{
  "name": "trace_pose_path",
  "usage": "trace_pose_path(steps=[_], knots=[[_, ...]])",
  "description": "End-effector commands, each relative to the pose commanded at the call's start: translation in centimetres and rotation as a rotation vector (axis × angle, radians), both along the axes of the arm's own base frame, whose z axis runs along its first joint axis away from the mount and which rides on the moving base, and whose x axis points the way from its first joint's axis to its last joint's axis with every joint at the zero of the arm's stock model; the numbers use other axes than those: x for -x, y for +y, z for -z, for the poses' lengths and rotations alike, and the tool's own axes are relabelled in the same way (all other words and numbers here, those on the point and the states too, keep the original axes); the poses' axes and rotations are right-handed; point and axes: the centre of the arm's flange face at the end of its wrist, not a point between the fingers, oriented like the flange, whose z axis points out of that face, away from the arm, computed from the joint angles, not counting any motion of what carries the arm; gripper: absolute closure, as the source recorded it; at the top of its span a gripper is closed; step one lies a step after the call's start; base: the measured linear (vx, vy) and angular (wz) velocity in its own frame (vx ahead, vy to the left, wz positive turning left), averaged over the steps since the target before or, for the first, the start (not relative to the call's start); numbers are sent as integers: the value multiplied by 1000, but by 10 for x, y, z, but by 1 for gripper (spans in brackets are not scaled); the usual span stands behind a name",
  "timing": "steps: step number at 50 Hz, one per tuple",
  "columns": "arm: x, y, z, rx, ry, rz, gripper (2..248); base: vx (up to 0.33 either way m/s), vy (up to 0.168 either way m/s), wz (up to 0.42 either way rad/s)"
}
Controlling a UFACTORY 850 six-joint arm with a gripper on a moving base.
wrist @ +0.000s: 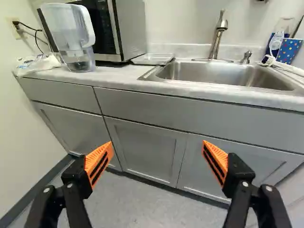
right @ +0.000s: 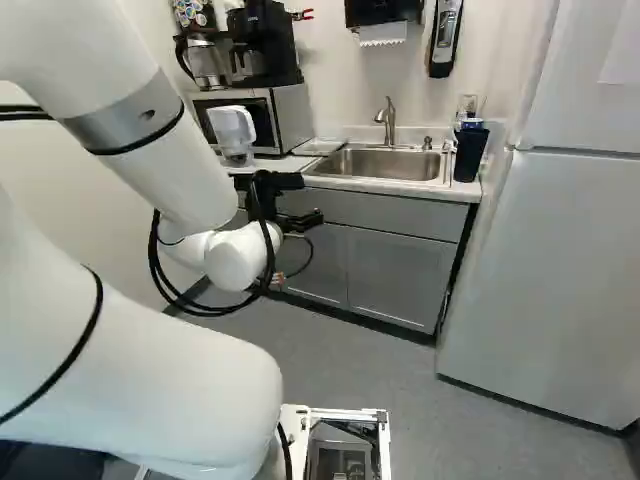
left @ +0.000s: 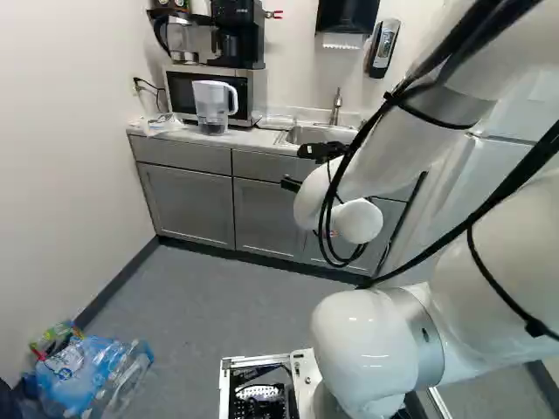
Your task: Rinse the cup and place it in the tray
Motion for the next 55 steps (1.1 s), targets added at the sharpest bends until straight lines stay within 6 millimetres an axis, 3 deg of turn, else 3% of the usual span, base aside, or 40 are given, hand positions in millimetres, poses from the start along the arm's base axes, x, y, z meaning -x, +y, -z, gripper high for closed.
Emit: trace_pose_path(steps=[55], knots=[[-58, 0, -58, 1, -124, -1, 3, 0, 0, 0]])
